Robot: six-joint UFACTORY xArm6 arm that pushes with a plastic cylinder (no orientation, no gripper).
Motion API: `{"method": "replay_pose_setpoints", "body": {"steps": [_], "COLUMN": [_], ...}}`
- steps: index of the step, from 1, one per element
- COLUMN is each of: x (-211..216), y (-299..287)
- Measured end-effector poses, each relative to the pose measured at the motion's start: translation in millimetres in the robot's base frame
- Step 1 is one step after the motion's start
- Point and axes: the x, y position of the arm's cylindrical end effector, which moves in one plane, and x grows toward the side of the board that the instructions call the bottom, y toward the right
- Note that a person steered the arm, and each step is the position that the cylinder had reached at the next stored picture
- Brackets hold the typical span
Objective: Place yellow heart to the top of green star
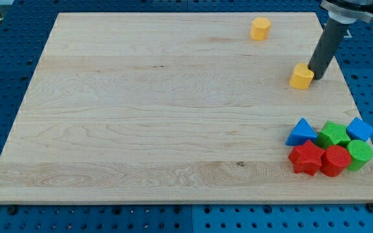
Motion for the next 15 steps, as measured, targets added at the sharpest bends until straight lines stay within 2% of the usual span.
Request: {"method": "replay_pose_setpoints", "body": {"steps": [1,2,3,4,6,7,10,11,12,13,15], "x": [-25.4,-15.1,39.6,60.1,-0.4,-3.3,49.8,36.4,42.6,68.1,64.8], "y": [3.0,-20.7,-7.7,-0.4,-7.9,-40.6,-50.4,-50.4,-38.8,-26.3,-24.2]}}
